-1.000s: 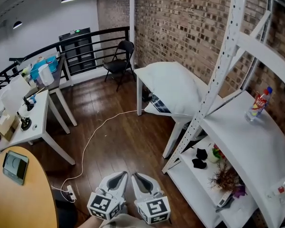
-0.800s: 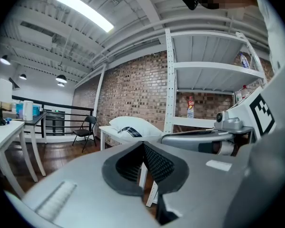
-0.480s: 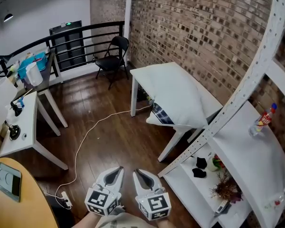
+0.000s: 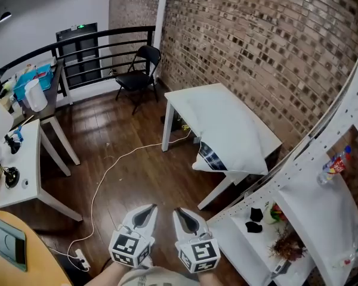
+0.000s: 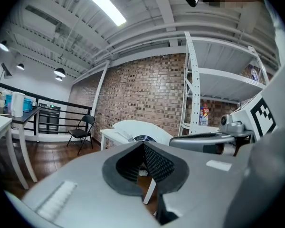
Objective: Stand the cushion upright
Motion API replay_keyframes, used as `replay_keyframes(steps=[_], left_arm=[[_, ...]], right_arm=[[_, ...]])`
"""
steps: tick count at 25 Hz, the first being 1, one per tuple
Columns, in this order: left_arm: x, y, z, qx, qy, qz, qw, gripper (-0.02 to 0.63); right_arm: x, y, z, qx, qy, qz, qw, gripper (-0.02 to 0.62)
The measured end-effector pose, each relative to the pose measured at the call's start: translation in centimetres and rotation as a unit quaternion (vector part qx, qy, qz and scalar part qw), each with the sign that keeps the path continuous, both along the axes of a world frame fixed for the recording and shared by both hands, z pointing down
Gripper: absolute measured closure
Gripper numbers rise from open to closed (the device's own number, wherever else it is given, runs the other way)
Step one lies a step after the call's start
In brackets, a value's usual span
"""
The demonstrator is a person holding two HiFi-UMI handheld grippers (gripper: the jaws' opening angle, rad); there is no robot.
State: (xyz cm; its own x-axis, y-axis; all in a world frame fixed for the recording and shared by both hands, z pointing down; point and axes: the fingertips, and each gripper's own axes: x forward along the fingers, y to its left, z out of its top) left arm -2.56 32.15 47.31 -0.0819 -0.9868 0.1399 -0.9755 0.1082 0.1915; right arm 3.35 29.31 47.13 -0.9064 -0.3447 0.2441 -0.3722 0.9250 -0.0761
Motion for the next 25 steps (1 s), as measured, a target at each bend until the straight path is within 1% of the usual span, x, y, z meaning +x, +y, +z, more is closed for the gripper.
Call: replay_keyframes(steps=[4,10,13,15,19,25], left_arm=[[-1.3,-1.4,0.1,-0.001,0.014,0.004,0.9999,0.606],[-2.2,-4.3,1.2,-0.018,0.011,0.010,0.9997,0.606],[-3.0,-6.4,1.7,-0.023,0.008,0.006,0.9997,0.606],[-3.8,-8.2,1.9,-0.025,0.004,0.000,0.9997,0.606],[-4.9,-13.0,1.1,-0.020,-0.006,-0.002,0.9998,0.606],[-4.7,-19.5,0.1,-0.016,-0.012,0.012,0.9997,0.606]], right_arm=[[-1.1,-1.3,0.3,-0.002,0.001,0.006,1.000,0.568],[-3.0,-4.5,-0.5,0.007,-0.012,0.003,1.000,0.568],[-4.0,-6.9,-0.8,0.011,-0.027,-0.001,1.000,0.568],[-4.5,-8.8,-1.0,0.014,-0.039,-0.001,0.999,0.568],[-5.3,-13.2,-1.9,0.027,-0.047,-0.003,0.999,0.568],[-6.2,-19.3,-2.5,0.025,-0.060,-0.002,0.998,0.568]])
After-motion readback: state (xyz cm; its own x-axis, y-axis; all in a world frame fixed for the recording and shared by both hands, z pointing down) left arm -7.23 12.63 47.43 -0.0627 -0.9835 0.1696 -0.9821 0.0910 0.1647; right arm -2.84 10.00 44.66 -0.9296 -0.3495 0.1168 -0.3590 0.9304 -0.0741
